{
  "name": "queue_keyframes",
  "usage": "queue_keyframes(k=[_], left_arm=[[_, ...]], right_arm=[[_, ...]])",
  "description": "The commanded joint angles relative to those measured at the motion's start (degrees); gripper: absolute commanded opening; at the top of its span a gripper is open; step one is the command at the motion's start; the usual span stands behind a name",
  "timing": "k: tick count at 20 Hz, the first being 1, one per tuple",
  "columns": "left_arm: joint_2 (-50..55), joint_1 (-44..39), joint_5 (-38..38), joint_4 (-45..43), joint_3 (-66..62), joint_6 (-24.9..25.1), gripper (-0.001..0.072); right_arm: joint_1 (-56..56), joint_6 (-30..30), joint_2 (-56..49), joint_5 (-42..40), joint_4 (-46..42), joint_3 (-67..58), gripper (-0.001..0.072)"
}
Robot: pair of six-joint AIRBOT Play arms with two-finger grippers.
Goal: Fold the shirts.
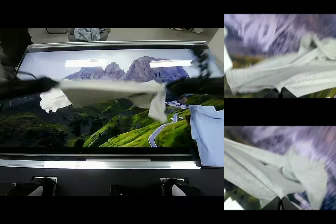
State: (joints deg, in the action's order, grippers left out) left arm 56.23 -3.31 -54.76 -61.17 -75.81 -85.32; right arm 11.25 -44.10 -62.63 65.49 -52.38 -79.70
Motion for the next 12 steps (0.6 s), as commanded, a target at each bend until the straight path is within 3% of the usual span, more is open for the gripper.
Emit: queue_keyframes(k=[1,3,8,12], left_arm=[[-8.2,0.1,1.9,-6.1,-22.4,-2.5,0.0030],[-10.6,0.0,2.9,-5.3,-29.9,-6.6,0.0030],[-13.9,0.0,2.2,-3.8,-32.2,-6.8,0.0030],[-11.0,0.0,-7.1,-9.0,-32.1,-6.8,0.0030]], right_arm=[[0.0,0.4,14.2,-9.7,-6.8,-17.1,0.0047],[0.0,0.3,20.3,-11.6,-6.8,-22.4,0.0047],[0.0,-2.2,26.3,-11.2,-9.9,-24.3,0.0047],[0.0,-2.2,23.3,-8.2,-12.7,-24.3,0.0048]])
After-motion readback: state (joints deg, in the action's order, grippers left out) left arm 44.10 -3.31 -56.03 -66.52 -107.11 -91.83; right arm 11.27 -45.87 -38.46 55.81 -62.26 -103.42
